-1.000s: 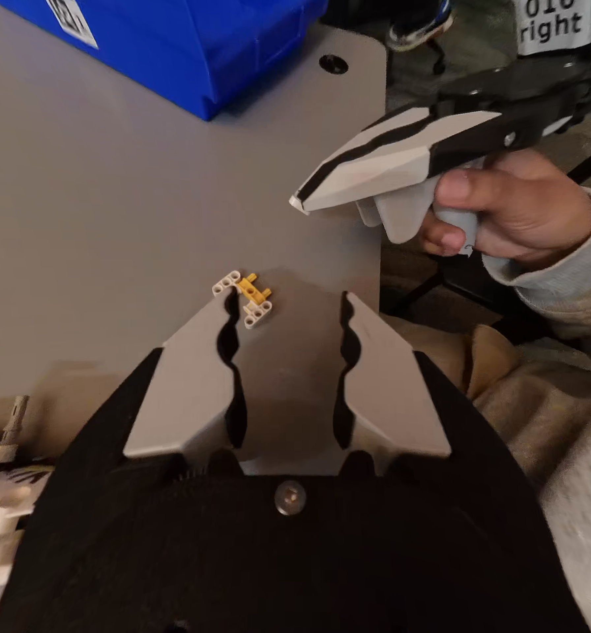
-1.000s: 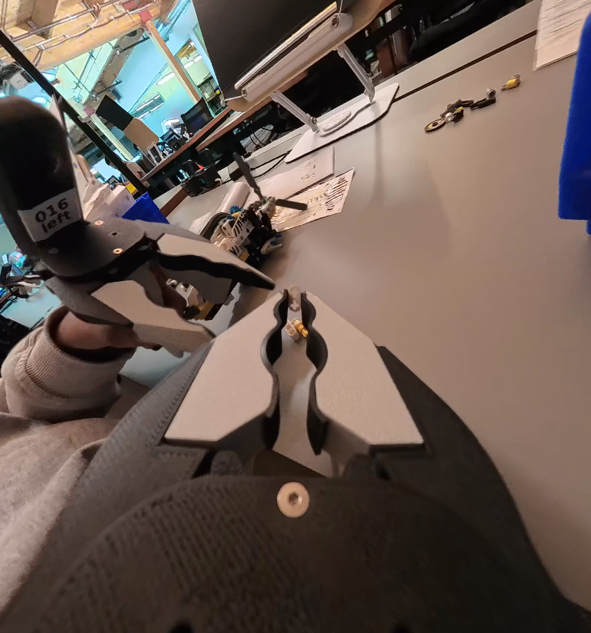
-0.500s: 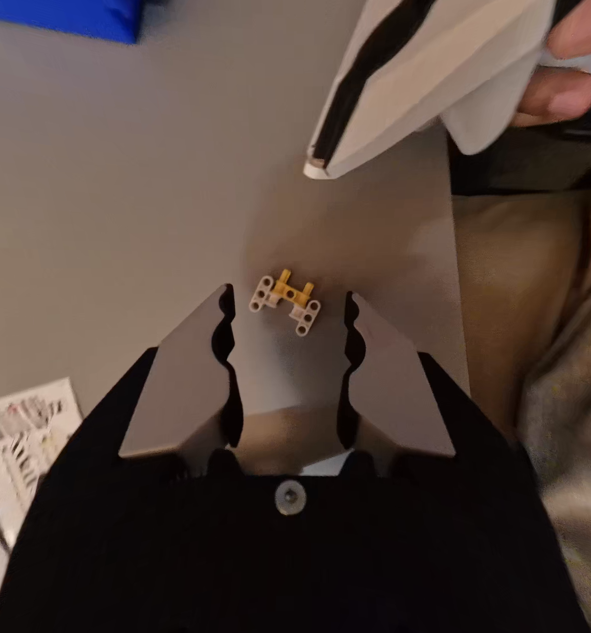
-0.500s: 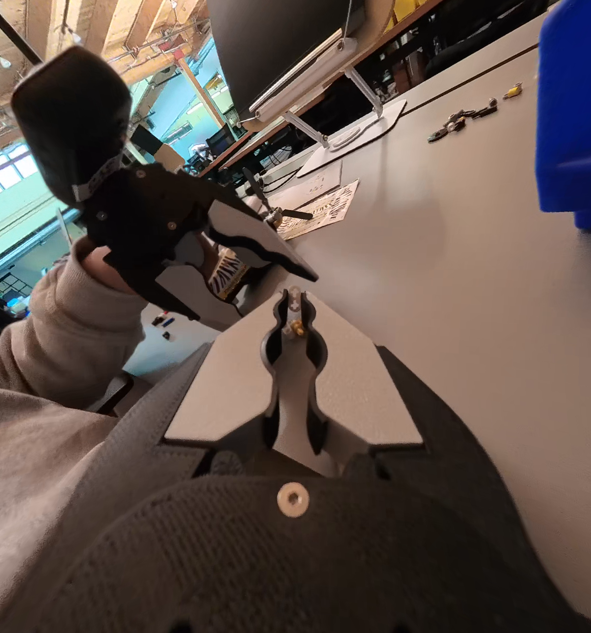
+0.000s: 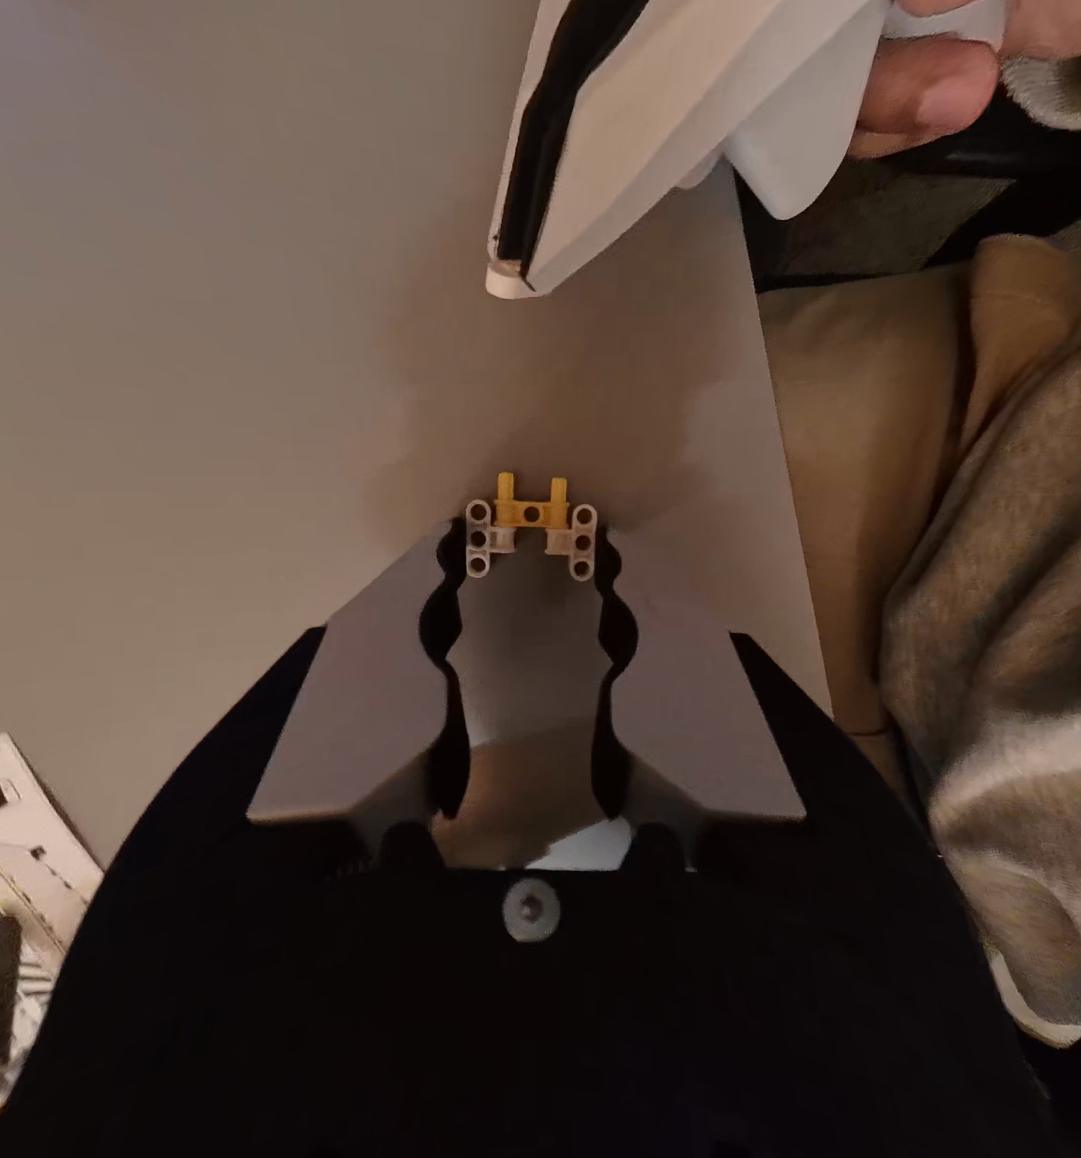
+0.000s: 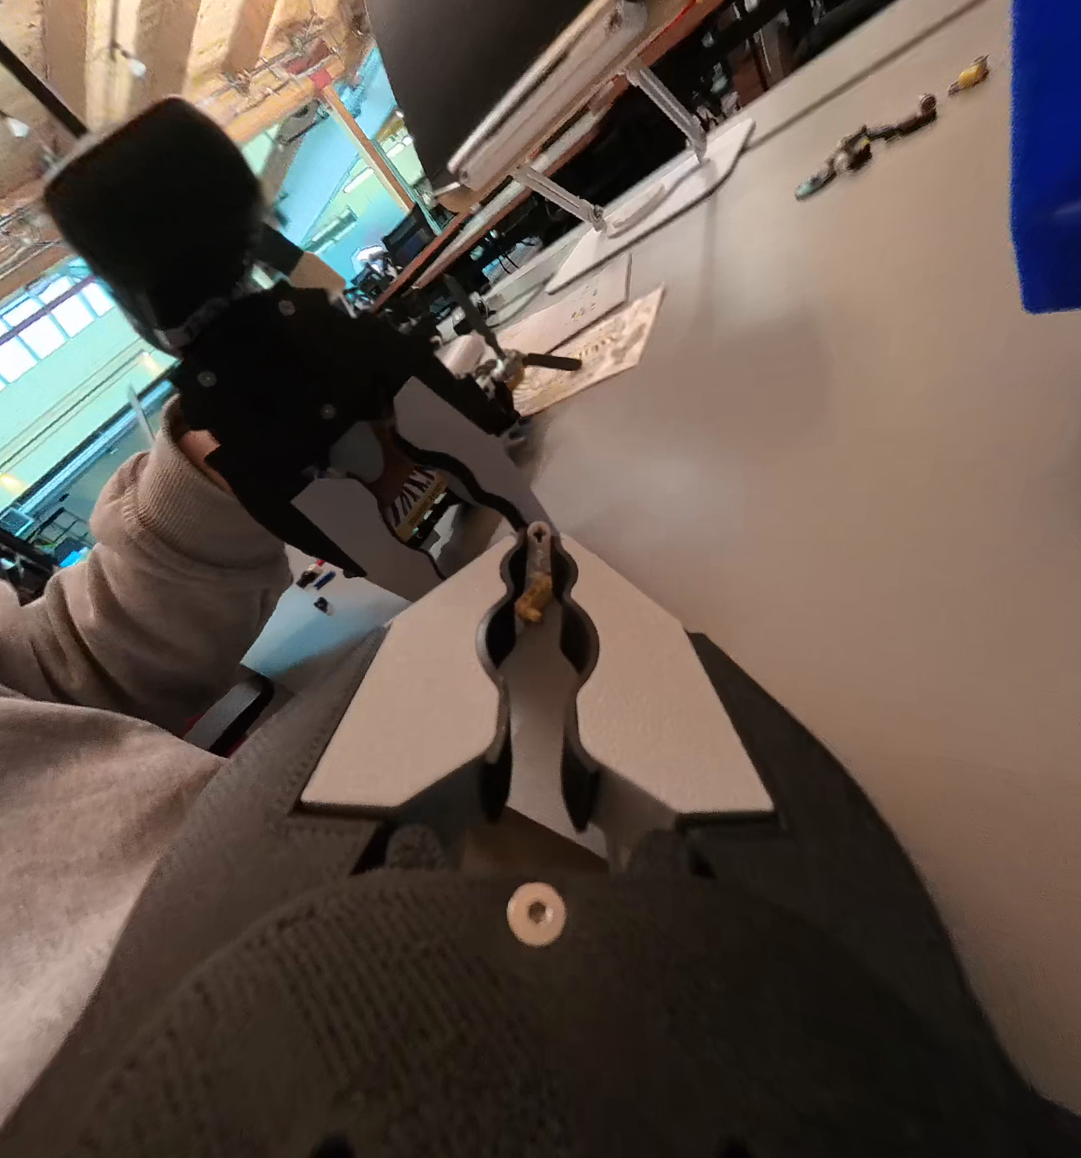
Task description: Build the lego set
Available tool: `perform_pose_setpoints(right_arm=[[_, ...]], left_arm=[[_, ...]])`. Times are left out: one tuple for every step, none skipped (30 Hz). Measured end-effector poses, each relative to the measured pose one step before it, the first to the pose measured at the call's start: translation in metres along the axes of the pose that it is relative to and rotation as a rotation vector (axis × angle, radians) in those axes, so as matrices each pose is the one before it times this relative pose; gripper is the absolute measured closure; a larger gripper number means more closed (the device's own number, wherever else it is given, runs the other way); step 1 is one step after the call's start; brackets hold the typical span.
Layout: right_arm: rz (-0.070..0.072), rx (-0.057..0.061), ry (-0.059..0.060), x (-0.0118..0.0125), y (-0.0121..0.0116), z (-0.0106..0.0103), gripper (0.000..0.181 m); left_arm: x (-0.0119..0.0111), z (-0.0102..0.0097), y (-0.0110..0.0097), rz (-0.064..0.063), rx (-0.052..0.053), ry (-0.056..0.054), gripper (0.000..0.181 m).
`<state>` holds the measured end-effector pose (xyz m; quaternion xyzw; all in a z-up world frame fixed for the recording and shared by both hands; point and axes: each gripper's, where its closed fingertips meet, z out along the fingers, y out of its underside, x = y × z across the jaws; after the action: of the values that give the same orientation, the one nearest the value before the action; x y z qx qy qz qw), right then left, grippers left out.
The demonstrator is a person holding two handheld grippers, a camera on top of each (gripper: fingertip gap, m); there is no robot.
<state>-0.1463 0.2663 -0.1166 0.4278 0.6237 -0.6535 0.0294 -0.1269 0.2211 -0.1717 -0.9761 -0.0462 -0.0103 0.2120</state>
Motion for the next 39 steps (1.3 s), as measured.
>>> perform_pose_setpoints(right_arm=[[0.0189,-0.0148,0.0209,0.00303,0.00293,0.00135,0.176],[0.0052,-0.0088,0.0105,0.00078,0.00213,0.00171,0.176],[-0.004,-0.0069,0.0015,-0.00127,0.00163,0.0015,0.176],[-0.0067,-0.0059,-0.0029,-0.00256,0.00056,0.00115,0.176],[-0.0082,0.0038,-0.0108,-0.00422,-0.00142,0.00059,0.176],[-0.0071,0.0126,-0.0183,-0.00561,-0.00299,0.00018,0.177],[-0.0048,0.0144,-0.0218,-0.00646,-0.00334,0.00016,0.177],[-0.0055,0.0131,-0.0225,-0.00729,-0.00329,0.00046,0.177],[-0.0115,0.013,-0.0249,-0.00841,-0.00321,0.00085,0.177],[-0.0182,0.011,-0.0247,-0.00934,-0.00276,0.00169,0.177],[-0.0244,0.0065,-0.0219,-0.00983,-0.00178,0.00309,0.177],[-0.0287,0.0015,-0.0216,-0.01057,-0.00058,0.00469,0.177],[-0.0294,-0.0052,-0.0211,-0.01128,0.00085,0.00662,0.177],[-0.0315,-0.0131,-0.0263,-0.01262,0.00268,0.0084,0.177],[-0.0329,-0.0185,-0.0281,-0.01326,0.00377,0.01015,0.177],[-0.034,-0.0258,-0.0214,-0.01196,0.00515,0.01143,0.177],[-0.0366,-0.0348,-0.0094,-0.00955,0.00665,0.01219,0.177],[-0.0405,-0.0364,-0.002,-0.00782,0.00697,0.01227,0.177],[-0.0423,-0.0347,-0.0026,-0.00707,0.00665,0.01175,0.176],[-0.0333,-0.0352,-0.0003,-0.00587,0.00628,0.01095,0.176],[-0.0218,-0.0312,-0.0017,-0.00526,0.0053,0.00977,0.176],[-0.0119,-0.0229,-0.0087,-0.00591,0.00374,0.00812,0.176],[-0.0003,-0.0241,-0.0084,-0.00537,0.00367,0.00681,0.176],[0.0065,-0.0292,0.0058,-0.00317,0.00445,0.00556,0.176],[-0.002,-0.0272,0.003,-0.0041,0.00445,0.00435,0.176],[-0.0052,-0.0246,0.0031,-0.0043,0.00431,0.00331,0.176],[-0.0034,-0.0219,0.0053,-0.00383,0.00448,0.00281,0.176],[0.0003,-0.0142,-0.0066,-0.00506,0.00373,0.00287,0.176],[0.0081,-0.0031,-0.0212,-0.00647,0.00223,0.00257,0.176],[0.0214,0.007,-0.0171,-0.00472,0.00066,0.0022,0.176],[0.0323,0.0164,-0.0189,-0.00328,-0.00078,0.00169,0.176],[0.0431,0.0261,-0.02,-0.0017,-0.00226,0.00114,0.176],[0.0576,0.0402,-0.0133,0.00153,-0.00372,0.00003,0.176],[0.0742,0.0569,-0.0187,0.00314,-0.005,-0.00089,0.176],[0.0913,0.0504,-0.0227,0.00469,-0.00339,-0.00148,0.177],[0.0923,0.0312,-0.0193,0.00623,-0.00108,-0.0015,0.177],[0.0738,0.0129,-0.0146,0.00598,0.00102,-0.00115,0.177],[0.0443,0.0033,-0.0155,0.00343,0.00194,-0.0006,0.177],[0.0168,0.0027,-0.0178,-0.00013,0.00154,-0.00003,0.177]], left_arm=[[0.00016,-0.00075,0.00175,-0.0098,0.0013,-0.0111,0.141],[0.00099,-0.00126,0.00202,-0.0033,0.0024,-0.0107,0.142],[0.00012,-0.00185,0.00206,0.0053,0.0038,-0.0237,0.142],[-0.00071,-0.0027,0.00232,0.01,0.0036,-0.0359,0.142],[0.0002,-0.00433,0.00117,0.005,0.0101,-0.0332,0.142],[0.00028,-0.00666,-0.00159,-0.0037,0.0308,-0.034,0.142],[0.00025,-0.00923,-0.00461,-0.0103,0.0556,-0.0359,0.142],[-0.00068,-0.01154,-0.00623,-0.0161,0.0742,-0.0403,0.142],[-0.00391,-0.01375,-0.00784,-0.0263,0.0909,-0.0593,0.141],[-0.00617,-0.01573,-0.00923,-0.035,0.1071,-0.0693,0.141],[-0.00615,-0.01699,-0.00867,-0.0376,0.1114,-0.066,0.141],[-0.00703,-0.01711,-0.00627,-0.0384,0.1004,-0.0694,0.141],[-0.00733,-0.01662,-0.0029,-0.0316,0.0807,-0.0707,0.141],[-0.00401,-0.01534,0.00072,-0.0124,0.0576,-0.0517,0.142],[-0.00077,-0.01403,0.00488,0.0077,0.0336,-0.0383,0.142],[-0.00407,-0.01273,0.01004,0.0203,0.0003,-0.0689,0.142],[-0.00471,-0.01178,0.0121,0.0353,-0.0123,-0.0807,0.142],[0.00031,-0.01081,0.01101,0.0454,-0.0068,-0.0519,0.142],[0.00411,-0.00953,0.00962,0.0502,-0.0062,-0.0309,0.142],[0.00365,-0.00815,0.00927,0.0533,-0.0171,-0.0348,0.142],[0.00327,-0.00741,0.00709,0.0573,-0.0149,-0.0338,0.143],[0.00401,-0.00719,0.0054,0.0564,-0.0097,-0.0231,0.142],[0.00145,-0.0072,0.00473,0.0417,-0.0095,-0.0283,0.142],[0.00016,-0.00676,0.00504,0.0244,-0.0112,-0.0239,0.142],[0.00174,-0.00553,0.0063,0.0091,-0.0178,-0.0015,0.142],[0.00106,-0.00457,0.00645,-0.0009,-0.0229,0.0026,0.142],[-0.00152,-0.00462,0.00349,0.0055,-0.0093,-0.0122,0.142],[0.00014,-0.00325,0.00191,-0.0043,0.0,0.0039,0.142],[0.00015,-0.00144,0.00157,-0.011,-0.0052,0.0083,0.142],[0.00054,-0.00027,0.00102,-0.0102,-0.0045,0.012,0.142],[-0.00005,0.00031,0.00051,-0.0064,-0.0027,0.0067,0.141],[-0.00074,0.00016,-0.0004,-0.003,0.0038,0.0008,0.141],[-0.00016,0.00043,-0.0001,0.0009,0.0029,0.0082,0.142],[0.00133,0.00112,0.00192,-0.0025,-0.0107,0.0218,0.141],[0.0004,0.00102,0.00218,-0.0046,-0.0108,0.0165,0.141],[-0.00139,0.0001,0.00042,-0.0037,0.0025,0.0027,0.141],[-0.0021,-0.00045,-0.00083,-0.0081,0.0106,-0.002,0.141],[-0.00232,-0.00068,-0.00107,-0.0132,0.0123,-0.0034,0.141],[-0.00255,-0.00075,-0.00088,-0.0123,0.0117,-0.0057,0.141]])
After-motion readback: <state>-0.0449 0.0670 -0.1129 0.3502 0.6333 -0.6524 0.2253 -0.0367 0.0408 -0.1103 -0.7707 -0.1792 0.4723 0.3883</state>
